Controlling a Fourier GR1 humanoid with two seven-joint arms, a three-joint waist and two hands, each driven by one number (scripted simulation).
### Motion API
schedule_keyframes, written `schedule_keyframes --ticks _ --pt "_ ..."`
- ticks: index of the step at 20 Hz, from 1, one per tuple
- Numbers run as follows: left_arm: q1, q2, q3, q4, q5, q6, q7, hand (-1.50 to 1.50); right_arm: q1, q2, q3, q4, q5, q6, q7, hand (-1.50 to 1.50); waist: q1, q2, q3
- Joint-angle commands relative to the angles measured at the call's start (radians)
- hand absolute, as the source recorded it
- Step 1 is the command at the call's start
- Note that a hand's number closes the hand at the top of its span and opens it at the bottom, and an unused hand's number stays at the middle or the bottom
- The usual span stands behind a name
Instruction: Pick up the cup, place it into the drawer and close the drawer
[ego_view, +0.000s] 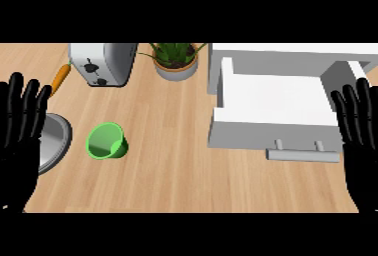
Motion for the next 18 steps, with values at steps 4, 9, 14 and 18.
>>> schedule_keyframes --ticks 4,9,14,18 --pt "0.022 0.053 0.112 0.005 0.117 -0.073 0.023 -1.50 -0.051 0.021 0.043 0.002 0.054 -0.006 0.028 -1.50 -0.038 -0.019 -0.002" --pt "0.061 -0.026 0.157 0.091 0.269 -0.015 0.147 -1.50 -0.004 -0.049 0.025 0.049 -0.062 0.114 0.090 -1.50 -0.037 -0.017 -0.002" --pt "0.102 -0.040 0.157 0.238 0.263 -0.084 0.006 -1.50 -0.190 -0.032 -0.011 0.211 -0.050 0.093 0.106 -1.50 -0.031 -0.016 -0.003" --pt "0.032 0.042 0.246 0.287 0.287 -0.068 0.075 -1.50 -0.146 -0.058 -0.044 0.193 -0.077 0.142 0.093 -1.50 -0.038 -0.018 -0.002"
